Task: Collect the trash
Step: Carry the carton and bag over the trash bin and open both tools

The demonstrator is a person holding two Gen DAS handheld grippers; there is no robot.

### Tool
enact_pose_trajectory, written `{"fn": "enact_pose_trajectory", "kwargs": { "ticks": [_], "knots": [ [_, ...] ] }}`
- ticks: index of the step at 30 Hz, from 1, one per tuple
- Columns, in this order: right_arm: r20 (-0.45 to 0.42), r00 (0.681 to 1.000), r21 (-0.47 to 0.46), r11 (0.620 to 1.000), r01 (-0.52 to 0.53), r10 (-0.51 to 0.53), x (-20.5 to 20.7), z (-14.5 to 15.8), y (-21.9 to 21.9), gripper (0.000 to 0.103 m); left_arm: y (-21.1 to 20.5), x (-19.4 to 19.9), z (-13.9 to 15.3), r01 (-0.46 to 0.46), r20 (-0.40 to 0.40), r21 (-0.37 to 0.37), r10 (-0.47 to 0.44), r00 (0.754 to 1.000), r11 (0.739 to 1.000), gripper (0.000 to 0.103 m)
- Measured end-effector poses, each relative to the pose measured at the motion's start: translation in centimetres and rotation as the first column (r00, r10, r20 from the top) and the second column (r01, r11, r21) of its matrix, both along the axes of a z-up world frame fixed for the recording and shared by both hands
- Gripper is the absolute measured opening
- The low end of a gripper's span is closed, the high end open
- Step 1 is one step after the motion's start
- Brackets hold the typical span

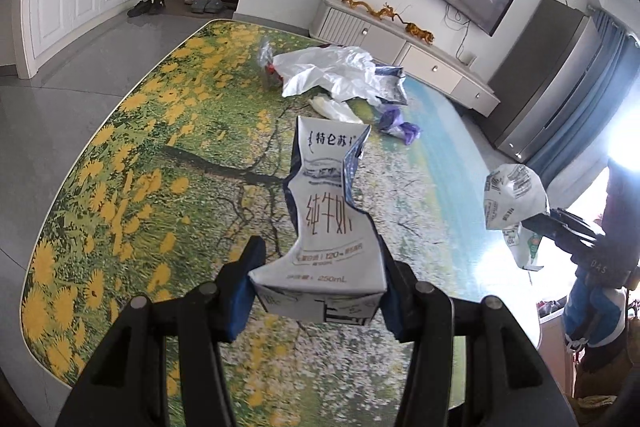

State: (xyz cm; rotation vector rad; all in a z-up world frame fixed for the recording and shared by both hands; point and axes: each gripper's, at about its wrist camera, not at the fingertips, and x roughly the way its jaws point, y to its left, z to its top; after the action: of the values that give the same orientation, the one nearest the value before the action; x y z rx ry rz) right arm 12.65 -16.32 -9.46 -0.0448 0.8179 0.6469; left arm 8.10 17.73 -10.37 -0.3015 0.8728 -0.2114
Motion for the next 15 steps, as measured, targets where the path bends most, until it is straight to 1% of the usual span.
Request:
{"fn": "enact_pose_trajectory", "kwargs": {
  "ticks": [4,8,12,15],
  "knots": [
    [0.023,0.997,0.028,0.997,0.068,-0.068,-1.4,1.0,-3.1,0.028,-1.7,-0.6,1.4,0.035,0.028,0.002,-0.035,0.999,0.999,0.05],
    [0.048,0.987,0.055,0.987,0.148,-0.151,-2.6,1.8,-6.8,0.028,-4.0,-0.6,2.7,0.085,0.055,-0.004,-0.085,0.995,0.996,0.05],
    [0.074,0.967,0.073,0.968,0.238,-0.244,-4.2,2.3,-11.3,0.028,-7.8,-0.1,4.0,0.158,0.067,0.0,-0.158,0.985,0.987,0.05],
    [0.085,0.945,0.084,0.947,0.309,-0.316,-5.1,2.2,-14.8,0.028,-11.4,0.6,4.6,0.228,0.064,-0.008,-0.227,0.972,0.974,0.05]
  ]
}}
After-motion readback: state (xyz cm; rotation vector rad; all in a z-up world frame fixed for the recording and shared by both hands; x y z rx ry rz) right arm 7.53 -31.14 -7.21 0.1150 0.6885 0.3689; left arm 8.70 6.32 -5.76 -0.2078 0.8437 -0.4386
